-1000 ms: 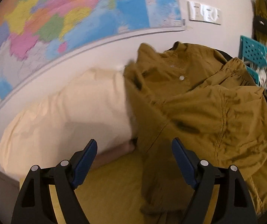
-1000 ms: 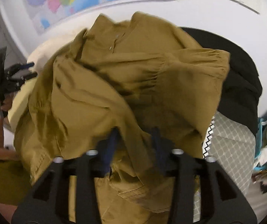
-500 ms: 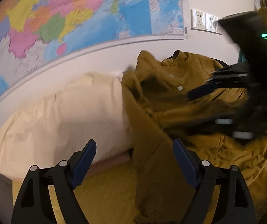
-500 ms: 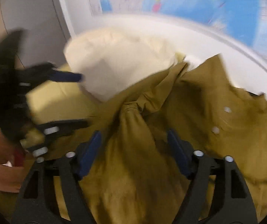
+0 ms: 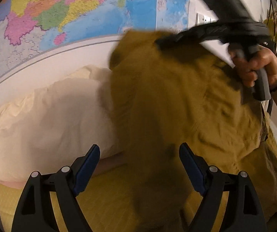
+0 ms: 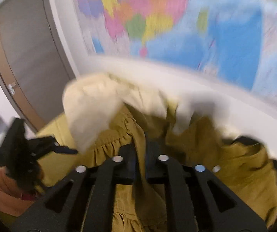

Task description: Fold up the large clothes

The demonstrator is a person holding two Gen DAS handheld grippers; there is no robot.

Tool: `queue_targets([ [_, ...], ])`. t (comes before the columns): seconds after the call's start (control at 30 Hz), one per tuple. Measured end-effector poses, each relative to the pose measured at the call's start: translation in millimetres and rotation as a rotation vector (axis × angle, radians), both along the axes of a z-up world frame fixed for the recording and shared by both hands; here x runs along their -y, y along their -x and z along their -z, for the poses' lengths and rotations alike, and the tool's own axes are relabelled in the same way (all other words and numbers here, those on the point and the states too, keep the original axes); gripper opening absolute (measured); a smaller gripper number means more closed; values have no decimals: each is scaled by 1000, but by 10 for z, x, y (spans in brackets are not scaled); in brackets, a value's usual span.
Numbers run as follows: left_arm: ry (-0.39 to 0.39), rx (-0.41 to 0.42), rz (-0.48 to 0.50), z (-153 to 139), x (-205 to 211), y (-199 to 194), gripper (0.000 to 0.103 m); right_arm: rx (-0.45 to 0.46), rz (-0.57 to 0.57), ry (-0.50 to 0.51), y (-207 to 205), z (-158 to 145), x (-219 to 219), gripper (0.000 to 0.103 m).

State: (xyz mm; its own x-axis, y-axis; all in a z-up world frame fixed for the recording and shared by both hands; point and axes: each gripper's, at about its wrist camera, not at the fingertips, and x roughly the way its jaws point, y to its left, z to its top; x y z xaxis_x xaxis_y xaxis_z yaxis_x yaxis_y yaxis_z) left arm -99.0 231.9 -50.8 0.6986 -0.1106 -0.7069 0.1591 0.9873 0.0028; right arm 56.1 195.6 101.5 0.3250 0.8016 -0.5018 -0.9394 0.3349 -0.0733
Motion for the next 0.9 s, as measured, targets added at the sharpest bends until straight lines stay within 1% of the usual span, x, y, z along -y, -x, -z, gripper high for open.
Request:
queue_targets([
  [0.03,-12,-7,-2,17,24,-28,81,8,59,60,-61,115,-147,42],
  [0.07,-17,-11,-1,23,38,-43,81,16,100,85,-79,163,-191,48],
  [0.1,-19,-15,3,23,55,-59,81,4,120,83,-107,181,-158,55],
  [0.13,-21,-15,8,14,74,-75,81,-42,108,31,-122,158,-3,66],
  [0.17,-20,-15,10,7,83,-87,82,-59,109,-12,-110,140,191,70],
  [0.2,-22,-13,17,-7,99,-96,82,-51,130,-51,-66,109,391,71],
  [0.27,-31,0,31,-45,129,-119,83,0,172,-129,101,99,1029,81],
  [0.3,-42,9,29,-64,148,-139,85,8,197,-145,146,132,1206,88],
  [0.33,-50,15,26,-77,157,-161,85,10,252,-154,200,207,1516,89],
  [0.37,-57,22,24,-94,173,-196,85,4,306,-140,241,336,1821,89],
  [0.4,-60,26,25,-102,181,-230,86,-9,353,-121,256,468,2029,89],
  [0.43,-65,28,21,-106,192,-251,86,-23,389,-106,251,566,2213,90],
  [0.47,-71,27,10,-104,202,-300,86,-50,447,-71,250,730,2393,90],
  [0.53,-78,21,-2,-85,204,-396,86,-108,509,-22,263,1043,2654,90],
  [0.57,-82,15,-10,-64,210,-434,86,-121,523,3,290,1188,2720,90],
  [0.6,-84,6,-18,-49,218,-458,86,-120,532,21,330,1240,2800,88],
  [0.63,-84,-1,-26,-35,218,-482,86,-104,546,57,364,1342,2790,73],
  [0.67,-89,-4,-37,-1,228,-471,86,-80,554,92,397,1427,2781,62],
  [0.7,-105,0,-48,17,242,-471,86,-87,536,96,444,1456,2793,38],
  [0.73,-123,0,-56,34,253,-471,86,-97,514,79,481,1447,2812,26],
  [0.8,-141,-4,-62,54,267,-462,85,-52,496,56,607,1344,2850,18],
  [0.83,-143,-4,-64,51,252,-442,85,12,490,29,743,1174,2890,18],
  [0.9,-138,2,-73,24,216,-420,85,74,474,-31,882,915,2995,18],
])
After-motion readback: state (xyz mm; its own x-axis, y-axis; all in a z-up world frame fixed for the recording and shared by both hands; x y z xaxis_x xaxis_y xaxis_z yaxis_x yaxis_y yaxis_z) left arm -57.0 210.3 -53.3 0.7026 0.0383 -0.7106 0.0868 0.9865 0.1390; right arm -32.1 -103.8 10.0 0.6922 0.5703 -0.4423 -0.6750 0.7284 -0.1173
